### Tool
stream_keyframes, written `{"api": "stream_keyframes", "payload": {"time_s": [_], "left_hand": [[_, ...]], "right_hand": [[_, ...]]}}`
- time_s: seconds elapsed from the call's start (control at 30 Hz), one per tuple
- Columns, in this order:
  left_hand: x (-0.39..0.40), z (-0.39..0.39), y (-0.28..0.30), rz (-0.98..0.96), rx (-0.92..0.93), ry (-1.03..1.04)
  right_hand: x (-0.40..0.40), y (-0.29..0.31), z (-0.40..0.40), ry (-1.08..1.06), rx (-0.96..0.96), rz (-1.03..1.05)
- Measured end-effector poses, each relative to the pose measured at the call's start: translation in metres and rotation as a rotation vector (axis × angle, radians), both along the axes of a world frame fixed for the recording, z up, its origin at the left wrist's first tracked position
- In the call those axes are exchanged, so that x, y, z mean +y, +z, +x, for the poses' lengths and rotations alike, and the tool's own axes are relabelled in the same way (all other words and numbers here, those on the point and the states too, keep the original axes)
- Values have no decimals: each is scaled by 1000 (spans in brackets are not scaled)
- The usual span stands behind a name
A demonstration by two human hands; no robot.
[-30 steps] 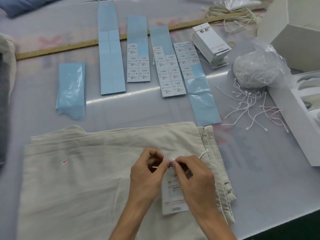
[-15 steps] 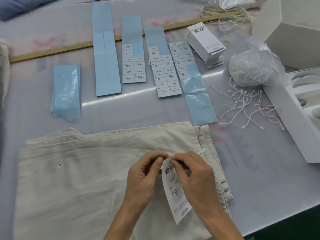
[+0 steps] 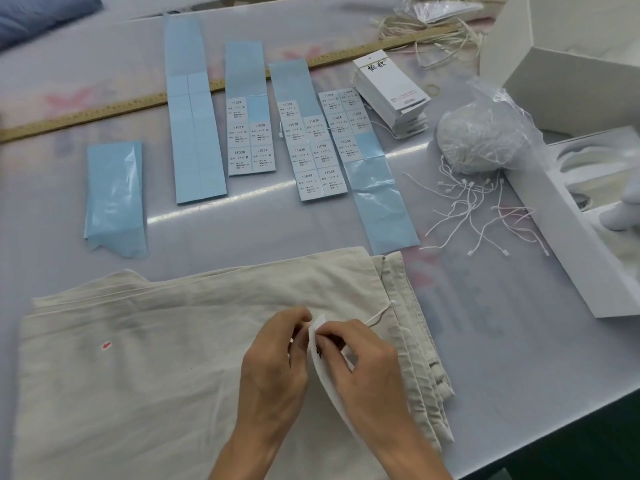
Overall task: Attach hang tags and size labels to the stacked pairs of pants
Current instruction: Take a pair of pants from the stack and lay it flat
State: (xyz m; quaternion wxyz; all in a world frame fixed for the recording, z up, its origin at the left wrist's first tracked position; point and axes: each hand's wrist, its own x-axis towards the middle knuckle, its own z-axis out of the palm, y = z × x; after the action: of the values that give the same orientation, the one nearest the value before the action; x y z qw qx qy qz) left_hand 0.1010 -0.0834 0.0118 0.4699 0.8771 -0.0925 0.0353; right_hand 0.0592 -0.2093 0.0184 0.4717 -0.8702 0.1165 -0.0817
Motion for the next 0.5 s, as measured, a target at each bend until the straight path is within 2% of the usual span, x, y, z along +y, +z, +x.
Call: {"api": "stream_keyframes", "payload": {"time_s": [0.2, 0.5], "left_hand": [[-6, 2, 3, -273, 416, 71], [4, 4, -2, -533, 660, 75]], "right_hand": [[0, -7, 2, -49, 58, -5], [4, -9, 2, -71, 32, 7]]}}
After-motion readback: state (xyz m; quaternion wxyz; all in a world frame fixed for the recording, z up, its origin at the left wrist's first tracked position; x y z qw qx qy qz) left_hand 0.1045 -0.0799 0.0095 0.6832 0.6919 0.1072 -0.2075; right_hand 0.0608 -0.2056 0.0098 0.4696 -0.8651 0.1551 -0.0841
